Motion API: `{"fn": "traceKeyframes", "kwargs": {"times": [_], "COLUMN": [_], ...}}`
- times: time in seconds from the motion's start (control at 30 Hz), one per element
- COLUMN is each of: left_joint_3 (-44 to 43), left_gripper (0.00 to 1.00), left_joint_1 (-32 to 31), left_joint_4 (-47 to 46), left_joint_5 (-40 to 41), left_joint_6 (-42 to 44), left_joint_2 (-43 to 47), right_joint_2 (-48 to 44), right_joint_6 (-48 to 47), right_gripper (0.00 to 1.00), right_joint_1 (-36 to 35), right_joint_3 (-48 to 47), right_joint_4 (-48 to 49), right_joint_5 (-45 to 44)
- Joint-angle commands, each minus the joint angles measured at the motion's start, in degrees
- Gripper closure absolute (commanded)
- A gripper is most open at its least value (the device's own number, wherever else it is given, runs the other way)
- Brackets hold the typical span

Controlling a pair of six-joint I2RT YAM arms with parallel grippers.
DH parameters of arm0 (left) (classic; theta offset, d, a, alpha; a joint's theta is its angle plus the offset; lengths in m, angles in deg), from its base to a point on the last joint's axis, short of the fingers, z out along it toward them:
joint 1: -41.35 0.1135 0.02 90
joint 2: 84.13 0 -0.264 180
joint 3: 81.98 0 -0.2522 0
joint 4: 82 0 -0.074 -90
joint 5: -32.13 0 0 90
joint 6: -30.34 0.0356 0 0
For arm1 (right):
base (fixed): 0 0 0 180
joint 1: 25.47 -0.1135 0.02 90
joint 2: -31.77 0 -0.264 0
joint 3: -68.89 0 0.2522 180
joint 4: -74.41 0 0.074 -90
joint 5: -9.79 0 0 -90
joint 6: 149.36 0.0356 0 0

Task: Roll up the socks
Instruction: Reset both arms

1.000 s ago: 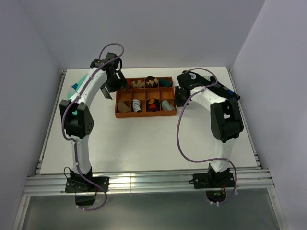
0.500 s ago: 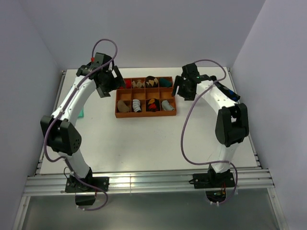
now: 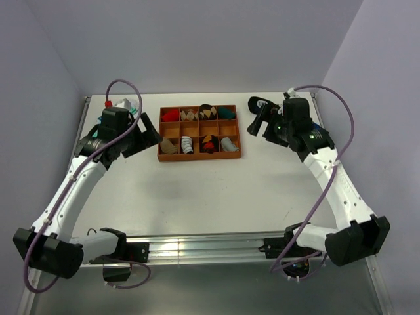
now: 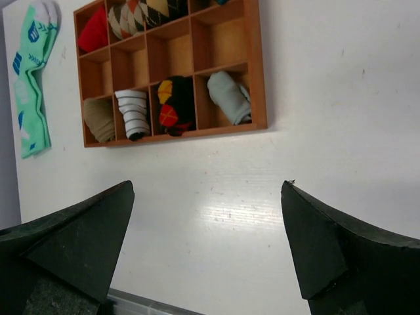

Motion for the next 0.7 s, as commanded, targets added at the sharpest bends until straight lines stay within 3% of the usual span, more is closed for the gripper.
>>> {"fn": "traceKeyframes", "kwargs": {"times": [0.0,0.2,0.67], "left_joint_3": [2.4,3.8,4.9], "left_gripper": [0.06,0.05,0.05], "left_joint_1": [-0.2,-0.2,-0.2], "left_joint_4": [-4.4,-4.5,-4.3], "left_joint_5": [-0.1,-1.4,-1.4], "left_joint_6": [1.9,1.6,1.7], "left_joint_2": [5.0,8.3,9.4], "right_joint_2": [-5.1,-12.2,-16.9], "right_joint_6": [0.0,0.2,0.1], "right_gripper": [0.0,0.0,0.0], "right_joint_1": [0.6,0.8,0.9], "right_joint_3": [3.5,7.4,11.3], "right_joint_4": [-0.9,-0.2,2.5], "right_joint_5": [-0.3,-0.8,0.1]}}
